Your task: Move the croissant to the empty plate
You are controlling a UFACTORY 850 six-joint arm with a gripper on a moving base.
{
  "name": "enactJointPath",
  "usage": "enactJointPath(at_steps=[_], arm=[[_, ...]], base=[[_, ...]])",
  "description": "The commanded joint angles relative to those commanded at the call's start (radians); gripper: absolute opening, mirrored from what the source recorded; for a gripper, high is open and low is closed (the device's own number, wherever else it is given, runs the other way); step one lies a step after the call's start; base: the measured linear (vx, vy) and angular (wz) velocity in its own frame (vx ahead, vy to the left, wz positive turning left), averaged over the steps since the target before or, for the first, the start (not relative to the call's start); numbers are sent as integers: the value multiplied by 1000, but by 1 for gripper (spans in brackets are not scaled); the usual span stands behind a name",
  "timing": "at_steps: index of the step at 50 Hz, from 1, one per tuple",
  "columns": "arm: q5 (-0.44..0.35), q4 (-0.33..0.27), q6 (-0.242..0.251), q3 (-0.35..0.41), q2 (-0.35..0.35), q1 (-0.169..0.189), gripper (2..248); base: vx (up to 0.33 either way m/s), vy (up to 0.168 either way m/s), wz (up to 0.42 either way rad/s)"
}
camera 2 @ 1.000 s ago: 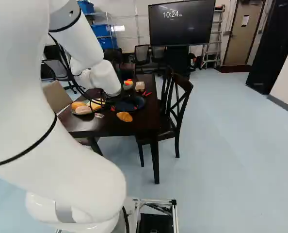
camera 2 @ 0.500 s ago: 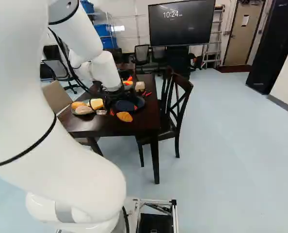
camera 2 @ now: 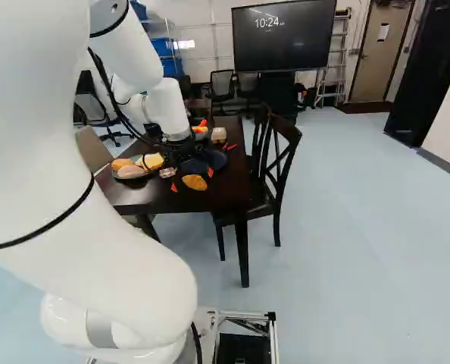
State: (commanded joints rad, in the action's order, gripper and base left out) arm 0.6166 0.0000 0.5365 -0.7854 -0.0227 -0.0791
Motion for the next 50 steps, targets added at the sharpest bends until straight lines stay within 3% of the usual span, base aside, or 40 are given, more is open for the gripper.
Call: enactJointPath(at_steps=[5, 28, 50], arm=[[14, 0, 53, -10, 10, 2, 247], [40, 0, 64, -53, 51, 17, 247], [40, 0, 274, -100, 95, 29, 247]], base=[[0, 0, 0], [0, 0, 0], [0, 0, 0]])
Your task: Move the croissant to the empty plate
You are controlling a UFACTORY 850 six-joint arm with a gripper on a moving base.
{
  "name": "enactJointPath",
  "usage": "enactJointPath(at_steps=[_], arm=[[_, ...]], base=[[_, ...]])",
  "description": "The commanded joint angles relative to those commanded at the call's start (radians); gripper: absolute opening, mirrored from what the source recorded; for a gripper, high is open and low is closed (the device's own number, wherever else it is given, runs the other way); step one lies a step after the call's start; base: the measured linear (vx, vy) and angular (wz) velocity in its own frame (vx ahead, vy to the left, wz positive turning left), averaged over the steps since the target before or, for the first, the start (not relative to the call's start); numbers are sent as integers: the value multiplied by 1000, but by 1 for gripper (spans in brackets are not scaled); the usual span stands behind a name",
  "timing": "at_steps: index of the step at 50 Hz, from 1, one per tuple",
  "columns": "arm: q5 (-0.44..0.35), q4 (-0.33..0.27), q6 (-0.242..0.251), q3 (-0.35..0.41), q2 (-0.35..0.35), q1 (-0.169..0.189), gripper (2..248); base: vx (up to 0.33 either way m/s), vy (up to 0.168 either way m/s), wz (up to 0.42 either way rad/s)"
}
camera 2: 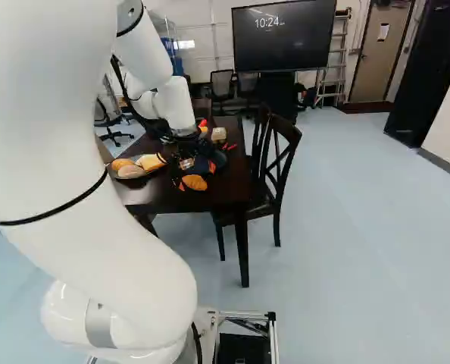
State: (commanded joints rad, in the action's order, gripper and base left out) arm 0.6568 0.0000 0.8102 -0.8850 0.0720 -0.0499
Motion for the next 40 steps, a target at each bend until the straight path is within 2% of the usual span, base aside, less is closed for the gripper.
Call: enactJointPath(at_steps=[11, 28, 40], arm=[[0, 0, 115, -39, 35, 2, 247], [0, 0, 115, -123, 109, -6, 247], [0, 0, 115, -167, 146, -33, 247]], base=[[0, 0, 0], [0, 0, 0], [0, 0, 0]])
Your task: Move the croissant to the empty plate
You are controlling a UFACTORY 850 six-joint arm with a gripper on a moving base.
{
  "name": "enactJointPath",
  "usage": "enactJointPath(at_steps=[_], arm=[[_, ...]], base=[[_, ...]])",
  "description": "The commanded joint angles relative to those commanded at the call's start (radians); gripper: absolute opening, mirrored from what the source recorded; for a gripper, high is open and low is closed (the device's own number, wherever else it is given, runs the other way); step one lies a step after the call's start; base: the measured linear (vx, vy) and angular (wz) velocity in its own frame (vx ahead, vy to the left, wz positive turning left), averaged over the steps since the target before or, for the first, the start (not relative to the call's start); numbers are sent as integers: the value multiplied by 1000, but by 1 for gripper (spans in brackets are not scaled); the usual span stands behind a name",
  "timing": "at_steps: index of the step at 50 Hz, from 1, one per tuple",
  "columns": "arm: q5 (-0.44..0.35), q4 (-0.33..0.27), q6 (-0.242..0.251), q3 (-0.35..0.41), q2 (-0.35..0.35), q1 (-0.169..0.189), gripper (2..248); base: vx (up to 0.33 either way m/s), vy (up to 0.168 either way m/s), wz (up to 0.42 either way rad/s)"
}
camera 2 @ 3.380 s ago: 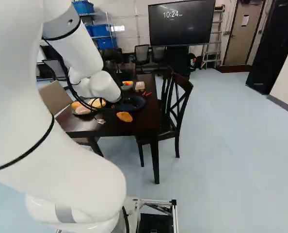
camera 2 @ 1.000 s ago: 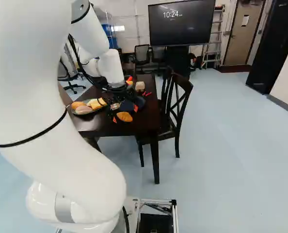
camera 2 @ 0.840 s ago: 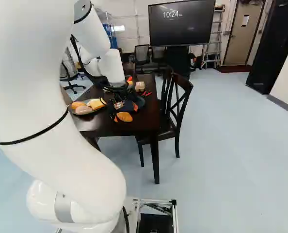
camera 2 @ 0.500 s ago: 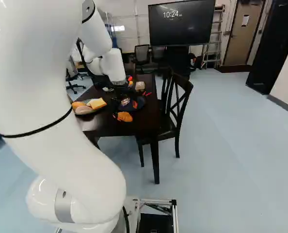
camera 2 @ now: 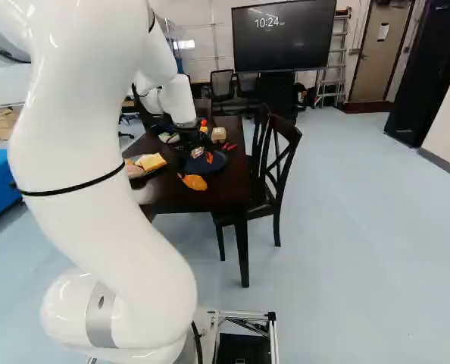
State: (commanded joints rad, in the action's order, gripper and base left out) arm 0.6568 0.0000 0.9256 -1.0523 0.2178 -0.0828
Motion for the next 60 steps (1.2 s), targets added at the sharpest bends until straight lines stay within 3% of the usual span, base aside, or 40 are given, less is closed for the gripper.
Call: enactJointPath(at_steps=[10, 60], arm=[[0, 0, 0, 0, 0, -28, 247], [-38, 0, 0, 47, -39, -33, 247]], base=[[0, 0, 0], [0, 0, 0]])
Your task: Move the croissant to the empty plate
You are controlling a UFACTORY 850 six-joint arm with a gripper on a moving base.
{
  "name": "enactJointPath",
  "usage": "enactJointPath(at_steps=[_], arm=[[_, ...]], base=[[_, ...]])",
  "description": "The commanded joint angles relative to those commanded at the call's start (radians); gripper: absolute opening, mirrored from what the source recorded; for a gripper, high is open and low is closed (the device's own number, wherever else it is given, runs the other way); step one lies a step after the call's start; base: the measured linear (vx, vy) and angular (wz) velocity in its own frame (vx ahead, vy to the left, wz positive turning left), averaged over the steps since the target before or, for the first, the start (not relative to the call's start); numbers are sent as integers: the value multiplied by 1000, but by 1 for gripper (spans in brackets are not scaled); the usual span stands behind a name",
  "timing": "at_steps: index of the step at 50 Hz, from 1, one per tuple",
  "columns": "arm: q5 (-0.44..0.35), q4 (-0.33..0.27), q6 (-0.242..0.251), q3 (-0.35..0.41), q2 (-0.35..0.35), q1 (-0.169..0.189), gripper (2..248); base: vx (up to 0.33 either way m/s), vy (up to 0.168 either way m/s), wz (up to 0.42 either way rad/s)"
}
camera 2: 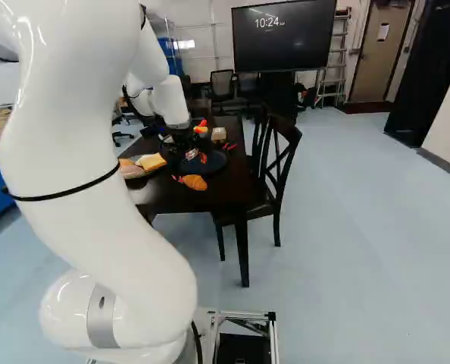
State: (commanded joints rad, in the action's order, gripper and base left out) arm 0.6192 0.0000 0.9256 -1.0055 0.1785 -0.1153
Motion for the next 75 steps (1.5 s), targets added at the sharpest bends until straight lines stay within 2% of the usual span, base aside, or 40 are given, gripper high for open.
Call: enactJointPath(at_steps=[32, 75], arm=[[15, 0, 0, -16, 88, -1, 247], [38, 0, 0, -14, 86, -2, 247]], base=[[0, 0, 0], [0, 0, 0]])
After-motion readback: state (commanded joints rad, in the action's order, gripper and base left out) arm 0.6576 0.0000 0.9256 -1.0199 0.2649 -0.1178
